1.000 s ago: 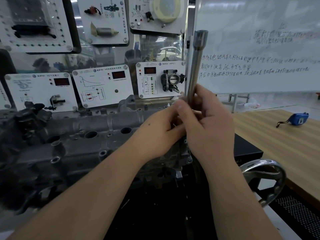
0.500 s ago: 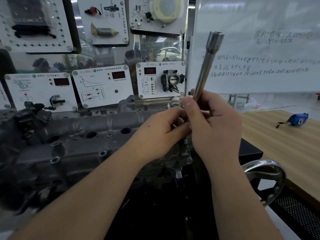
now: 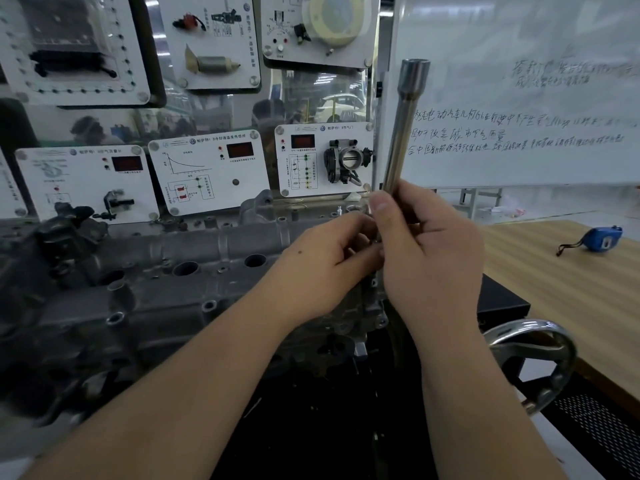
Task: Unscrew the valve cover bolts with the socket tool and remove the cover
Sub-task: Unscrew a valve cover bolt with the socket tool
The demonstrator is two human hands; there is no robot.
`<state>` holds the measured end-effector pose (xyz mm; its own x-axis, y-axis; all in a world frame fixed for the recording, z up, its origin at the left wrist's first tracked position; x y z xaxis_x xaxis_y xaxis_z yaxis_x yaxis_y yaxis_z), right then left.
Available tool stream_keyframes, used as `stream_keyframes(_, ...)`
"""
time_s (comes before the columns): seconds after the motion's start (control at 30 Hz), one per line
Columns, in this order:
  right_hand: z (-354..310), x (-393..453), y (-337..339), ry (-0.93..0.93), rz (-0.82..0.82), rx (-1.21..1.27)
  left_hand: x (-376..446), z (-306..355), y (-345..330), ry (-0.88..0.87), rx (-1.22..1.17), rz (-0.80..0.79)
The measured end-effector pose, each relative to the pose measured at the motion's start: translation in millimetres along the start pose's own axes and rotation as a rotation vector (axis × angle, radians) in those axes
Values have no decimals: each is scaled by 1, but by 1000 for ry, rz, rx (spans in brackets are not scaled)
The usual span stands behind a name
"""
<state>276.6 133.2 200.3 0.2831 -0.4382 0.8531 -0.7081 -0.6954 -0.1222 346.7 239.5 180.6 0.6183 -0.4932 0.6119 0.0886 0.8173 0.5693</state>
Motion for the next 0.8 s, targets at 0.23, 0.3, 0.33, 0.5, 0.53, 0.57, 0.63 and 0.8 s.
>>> stream_keyframes(0.23, 2, 3, -1, -29, -24, 60, -1, -1, -1, 27, 8, -30)
stream_keyframes(0.3, 1, 3, -2, -23, -43, 78, 0, -1, -1, 34, -3, -25)
stream_keyframes(0.33, 0, 3, -2, -6, -46, 65, 1, 0, -1, 36, -12, -25)
stream_keyframes(0.5, -1, 1, -1, 22, -16, -16, 0, 3, 0, 21, -9, -18)
stream_keyframes(0.53, 1, 1, -2, 4, -43, -10, 0, 3, 0, 25, -8, -28)
stream_keyframes(0.57, 3, 1, -4, -20, -67, 0, -1, 2, -1, 29, -7, -36)
stream_keyframes(0.63, 8, 2, -5, -76, -74, 45, -1, 1, -1, 34, -10, -39)
stream_keyframes(0.8, 1, 2, -7, -45, -70, 80, 1, 4, 1, 14, -13, -11)
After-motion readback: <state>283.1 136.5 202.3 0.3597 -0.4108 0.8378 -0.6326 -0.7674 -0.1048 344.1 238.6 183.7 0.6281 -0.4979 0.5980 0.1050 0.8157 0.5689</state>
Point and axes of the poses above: each hand's wrist, its own x-axis towards the middle knuckle, its own y-axis out of the back of the hand, z = x × y, the point moved 9 cm from there along x, towards the middle knuckle, and after that the axes turned 7 degrees about z, right-handed, at the moved point
